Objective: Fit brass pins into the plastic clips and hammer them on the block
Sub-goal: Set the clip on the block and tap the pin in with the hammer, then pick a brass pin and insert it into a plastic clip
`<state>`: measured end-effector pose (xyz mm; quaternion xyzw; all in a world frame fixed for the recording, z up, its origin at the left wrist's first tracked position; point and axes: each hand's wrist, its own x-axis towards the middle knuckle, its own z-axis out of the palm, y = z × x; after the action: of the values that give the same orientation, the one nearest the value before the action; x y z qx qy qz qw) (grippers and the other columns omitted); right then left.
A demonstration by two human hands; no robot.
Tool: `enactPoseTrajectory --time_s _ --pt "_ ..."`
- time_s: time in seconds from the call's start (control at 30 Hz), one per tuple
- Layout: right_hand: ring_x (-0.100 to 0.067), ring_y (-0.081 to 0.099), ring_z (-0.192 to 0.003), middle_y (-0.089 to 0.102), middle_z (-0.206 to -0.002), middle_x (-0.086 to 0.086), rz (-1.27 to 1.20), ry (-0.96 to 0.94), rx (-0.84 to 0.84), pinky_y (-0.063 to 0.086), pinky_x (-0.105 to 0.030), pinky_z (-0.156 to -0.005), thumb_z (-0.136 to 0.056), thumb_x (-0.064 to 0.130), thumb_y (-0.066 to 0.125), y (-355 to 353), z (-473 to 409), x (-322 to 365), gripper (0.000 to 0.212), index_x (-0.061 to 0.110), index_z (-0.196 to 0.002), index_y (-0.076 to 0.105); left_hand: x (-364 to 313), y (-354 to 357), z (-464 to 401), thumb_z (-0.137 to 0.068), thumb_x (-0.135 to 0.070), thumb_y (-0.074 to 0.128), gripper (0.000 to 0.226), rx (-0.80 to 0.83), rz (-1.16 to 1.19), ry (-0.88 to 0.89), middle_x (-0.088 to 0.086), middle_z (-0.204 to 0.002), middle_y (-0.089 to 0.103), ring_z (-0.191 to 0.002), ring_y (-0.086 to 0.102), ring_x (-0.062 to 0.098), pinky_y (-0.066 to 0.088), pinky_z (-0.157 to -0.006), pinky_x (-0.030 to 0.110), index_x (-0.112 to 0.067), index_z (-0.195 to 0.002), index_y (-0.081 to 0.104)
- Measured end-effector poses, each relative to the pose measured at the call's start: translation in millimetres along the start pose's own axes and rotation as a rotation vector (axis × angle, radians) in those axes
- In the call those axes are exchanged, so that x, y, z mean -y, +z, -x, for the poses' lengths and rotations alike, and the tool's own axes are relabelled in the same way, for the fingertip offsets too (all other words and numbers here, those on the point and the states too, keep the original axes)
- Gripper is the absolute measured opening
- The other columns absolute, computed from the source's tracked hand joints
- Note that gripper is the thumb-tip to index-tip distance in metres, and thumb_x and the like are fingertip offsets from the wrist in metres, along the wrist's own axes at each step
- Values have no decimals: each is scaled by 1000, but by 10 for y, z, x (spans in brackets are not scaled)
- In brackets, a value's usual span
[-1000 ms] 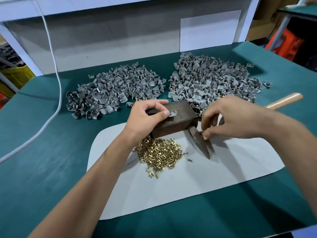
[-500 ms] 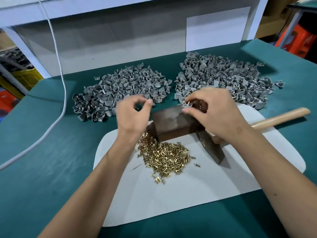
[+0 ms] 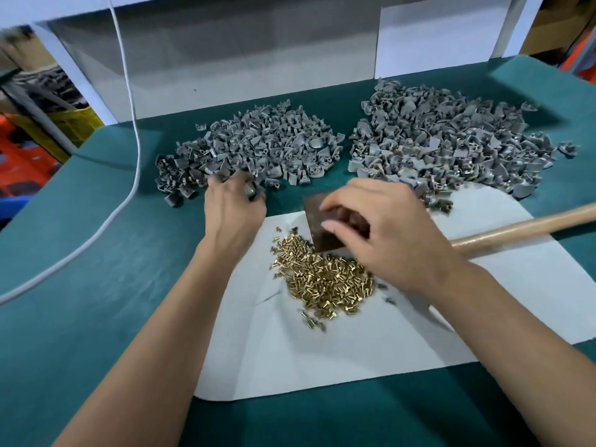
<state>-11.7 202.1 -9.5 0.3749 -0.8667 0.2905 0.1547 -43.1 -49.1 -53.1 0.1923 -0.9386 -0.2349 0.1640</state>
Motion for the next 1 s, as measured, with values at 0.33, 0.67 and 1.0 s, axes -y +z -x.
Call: enactPoseTrajectory --time_s 0.33,0.67,1.0 --pt "-13 50 -99 47 -105 10 183 -307 410 39 -31 -74 -91 67 54 224 41 328 41 29 -107 61 -136 -8 32 -81 -5 83 56 -19 298 94 8 -122 64 -105 67 22 58 -95 32 -14 -132 63" --pt "-14 55 -91 48 -104 10 201 -268 439 32 -26 -67 -102 39 54 203 39 434 18 23 -109 58 -194 -62 112 -85 -25 78 5 -80 102 -36 -4 -84 73 -84 68 24 56 -74 33 -22 -85 74" --pt "-13 53 -86 48 -104 9 198 -263 427 34 -28 -62 -103 43 49 210 47 467 21 25 -108 57 -245 -72 151 -71 -12 61 16 -75 147 -75 -4 -78 68 -79 63 25 42 -65 26 -23 -82 66"
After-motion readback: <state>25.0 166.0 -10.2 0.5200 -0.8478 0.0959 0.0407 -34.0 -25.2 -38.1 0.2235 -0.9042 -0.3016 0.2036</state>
